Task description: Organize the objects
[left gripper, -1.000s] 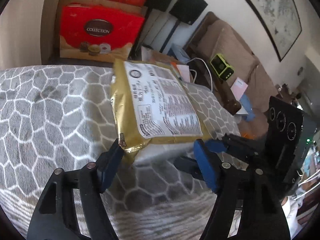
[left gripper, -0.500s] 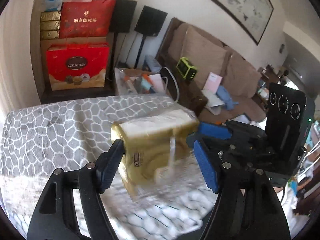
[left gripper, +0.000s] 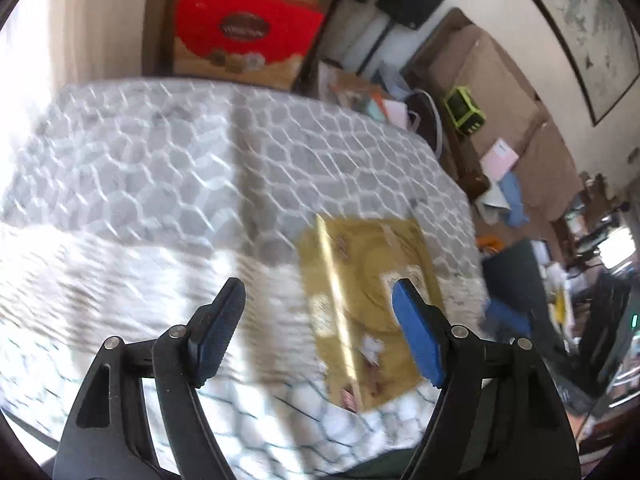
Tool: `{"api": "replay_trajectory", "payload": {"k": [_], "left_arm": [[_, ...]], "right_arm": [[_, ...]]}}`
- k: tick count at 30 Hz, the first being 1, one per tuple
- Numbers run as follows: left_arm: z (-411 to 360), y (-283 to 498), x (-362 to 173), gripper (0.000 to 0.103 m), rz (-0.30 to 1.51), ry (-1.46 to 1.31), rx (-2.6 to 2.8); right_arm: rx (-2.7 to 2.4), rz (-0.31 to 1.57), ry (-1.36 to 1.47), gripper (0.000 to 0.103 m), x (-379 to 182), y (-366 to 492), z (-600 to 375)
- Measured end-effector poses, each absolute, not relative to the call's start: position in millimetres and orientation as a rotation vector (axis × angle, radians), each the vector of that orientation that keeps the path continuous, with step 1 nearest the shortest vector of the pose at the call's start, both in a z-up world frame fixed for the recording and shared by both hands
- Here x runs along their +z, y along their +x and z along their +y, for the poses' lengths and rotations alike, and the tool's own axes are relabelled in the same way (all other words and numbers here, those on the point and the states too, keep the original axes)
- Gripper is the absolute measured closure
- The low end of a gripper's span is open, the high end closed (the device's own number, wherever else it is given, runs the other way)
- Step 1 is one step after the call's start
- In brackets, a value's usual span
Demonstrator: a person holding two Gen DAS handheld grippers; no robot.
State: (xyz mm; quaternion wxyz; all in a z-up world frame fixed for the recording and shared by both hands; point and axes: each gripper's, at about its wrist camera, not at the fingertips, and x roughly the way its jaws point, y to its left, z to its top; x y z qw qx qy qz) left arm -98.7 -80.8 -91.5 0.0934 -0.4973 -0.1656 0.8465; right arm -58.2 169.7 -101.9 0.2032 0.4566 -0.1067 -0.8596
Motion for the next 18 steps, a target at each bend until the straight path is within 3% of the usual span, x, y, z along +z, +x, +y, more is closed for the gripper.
{"api": "replay_trajectory", "payload": {"k": [3,9,15,18], "left_arm": [[-63.1,-116.8,-82.6,0.014,-0.283,-1.437,2.531],[18.0,-150.2,-104.7,0.014,0.345,-1.417,2.346],[44.8,-133.3,-116.8,0.014,0.726,-1.331,2.088],[47.0,-128.8,-115.7,0.014,0.823,-1.292,2.043]], "right_arm": [[-2.389,-0.42,1.318,0.05,-116.4,-43.2,185.6],[-2.354,-0.566,1.332,0.049,-130.1,-25.2,196.1],[-2.381,-0.525,1.331,0.045,-120.1,-18.9,196.2],[-2.391,-0.504,1.312,0.044,-118.0,-16.4,193.3]]}}
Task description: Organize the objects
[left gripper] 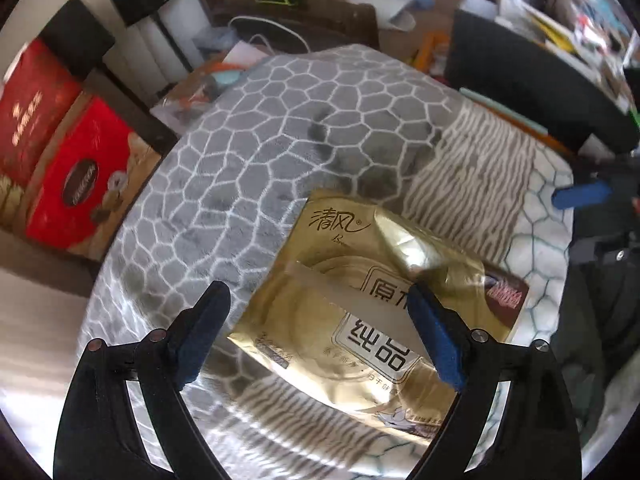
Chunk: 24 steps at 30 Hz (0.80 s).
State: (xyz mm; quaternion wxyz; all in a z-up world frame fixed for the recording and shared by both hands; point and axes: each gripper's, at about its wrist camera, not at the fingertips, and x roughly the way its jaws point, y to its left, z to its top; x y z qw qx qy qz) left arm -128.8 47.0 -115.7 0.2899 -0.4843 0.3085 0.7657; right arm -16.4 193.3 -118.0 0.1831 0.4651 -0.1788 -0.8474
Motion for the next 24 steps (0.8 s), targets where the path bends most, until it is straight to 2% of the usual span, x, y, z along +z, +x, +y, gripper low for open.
{"api": "replay_trajectory", "payload": {"k": [8,11,13,15,17,20,24], "left_arm": [[48.8,-146.3,-121.4,0.013,0.983,-1.347,1.922],[52.8,-152.3,-128.1,0.016,1.026,-1.331,1.933],[54.3,-155.6,-127.0,0.032,0.985,-1.325,1.952],[51.3,-162.1,-123.2,0.072,0.921,-1.353,1.972],[43.9,-166.0,-120.5,0.092,0.803,-1.389,1.999],[26.4,-166.9,-117.8,0.095,0.59,-1.448,2.075],[-18.1,-159.3,-118.2,0.096,0.067,-1.606,2.287]], "right_arm": [[-2.36,-0.493,1.316,0.044,-121.3,-14.8,182.0],[-2.363,-0.491,1.325,0.044,-122.1,-16.1,179.7],[-2.361,-0.493,1.323,0.044,-120.8,-15.8,177.1],[-2.357,-0.48,1.316,0.044,-118.1,-13.6,173.0],[-2.356,-0.466,1.307,0.044,-114.5,-12.1,169.7],[-2.355,-0.458,1.295,0.044,-109.6,-9.7,165.9],[-2.319,-0.474,1.298,0.044,-109.3,-10.4,156.5]]}}
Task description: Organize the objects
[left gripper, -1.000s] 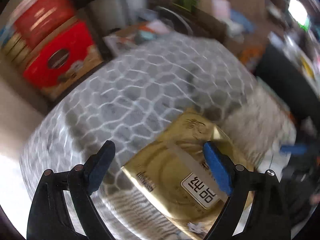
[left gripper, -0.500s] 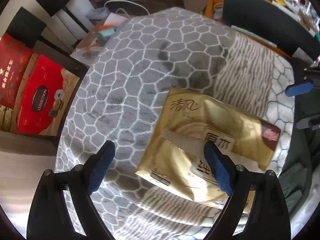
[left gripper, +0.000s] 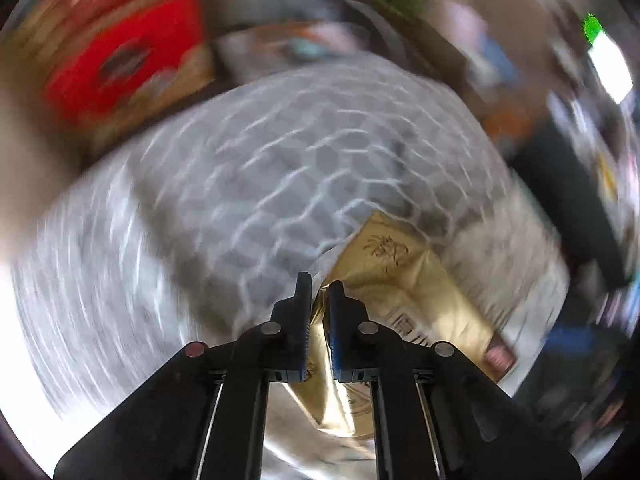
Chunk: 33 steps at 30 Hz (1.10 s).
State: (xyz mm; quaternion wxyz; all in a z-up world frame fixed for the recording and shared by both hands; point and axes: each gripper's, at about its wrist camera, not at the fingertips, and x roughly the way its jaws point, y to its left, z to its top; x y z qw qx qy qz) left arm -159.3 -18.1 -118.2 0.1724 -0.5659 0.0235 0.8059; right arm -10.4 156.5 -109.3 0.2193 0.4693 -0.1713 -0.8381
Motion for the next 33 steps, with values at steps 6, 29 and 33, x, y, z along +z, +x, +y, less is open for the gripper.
{"api": "replay_trajectory", "payload": {"k": [6,29,33], "left_arm": [[-65.3,-88.1,-122.8,0.095,-0.365,-1.588,2.428],[-85.7,7.8,-114.3,0.062,-0.298,-1.354,2.617],[-81.5,1.0,-113.1,0.049,-0.19,-1.298,2.645]], "right_arm": [[-2.233,-0.546,1.316,0.043,-114.6,-11.0,134.1],[-2.322,0.016,1.048,0.07,-98.1,22.3,57.2],[-2.254,-0.017,1.022,0.073,-95.0,10.2,57.4]]}}
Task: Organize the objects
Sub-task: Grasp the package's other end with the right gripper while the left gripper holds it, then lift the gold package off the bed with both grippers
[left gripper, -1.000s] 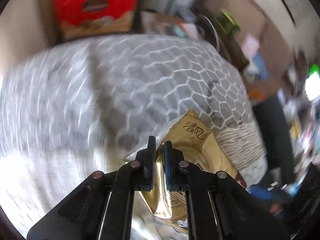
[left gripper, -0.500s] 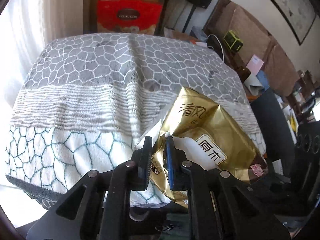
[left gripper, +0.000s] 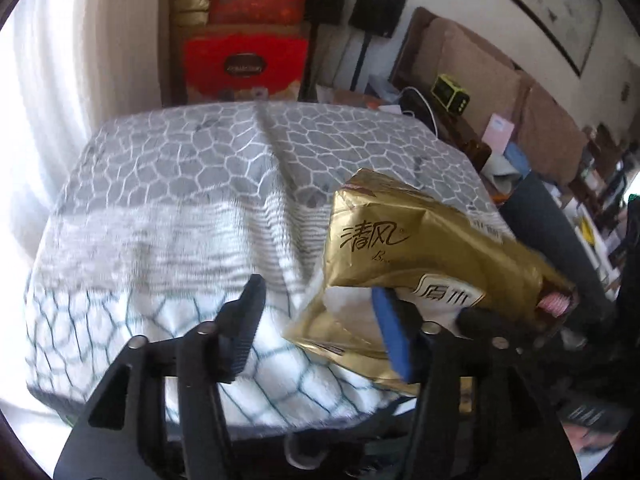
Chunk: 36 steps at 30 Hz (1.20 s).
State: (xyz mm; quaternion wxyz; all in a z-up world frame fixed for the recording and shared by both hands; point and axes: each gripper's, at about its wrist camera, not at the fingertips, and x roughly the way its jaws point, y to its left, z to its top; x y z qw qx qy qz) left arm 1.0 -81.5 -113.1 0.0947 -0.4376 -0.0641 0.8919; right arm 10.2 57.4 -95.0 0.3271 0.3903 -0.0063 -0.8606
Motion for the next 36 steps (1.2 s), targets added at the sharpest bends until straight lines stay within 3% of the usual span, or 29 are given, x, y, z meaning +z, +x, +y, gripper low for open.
{"api": "replay_trajectory", "payload": {"k": [11,16,20,22,23,27,33,36], "left_arm": [[-52.9,-6.0,-123.9,0.048,0.013,-1.231,2.532],[-59.8,-14.7,-127.4,0.049,-0.128,-1.264,2.439],[-58.2,-12.8,-118.2,0.049,-0.095,-1.21,2.497],[-52.7,-11.5,-119.3,0.06,-0.067,-1.192,2.504],[-47.6,-9.8,-120.5,0.077,-0.064,-1.189,2.485],[-34.4,3.4,-122.0,0.083,-0.005,-1.161,2.58],[-37.6,31.0,-131.2,0.089,-0.127,-1.149,2.744],[-39.0,38.9,-136.5,0.09,-0.146,-1.159,2.785]], "right_arm": [[-2.081,-0.056,0.994,0.076,-103.0,-9.1,85.2],[-2.025,-0.02,0.984,0.076,-106.5,-4.5,97.2],[-2.016,-0.024,0.963,0.075,-106.1,3.1,104.4],[-2.052,-0.018,0.981,0.075,-107.3,4.6,103.9],[-2.075,-0.002,0.988,0.074,-107.4,6.2,102.3],[-2.165,0.083,1.032,0.068,-111.1,8.6,98.4],[-2.294,0.079,1.115,0.043,-112.3,8.5,100.8],[-2.395,0.06,1.144,0.039,-111.4,12.2,95.4]]}}
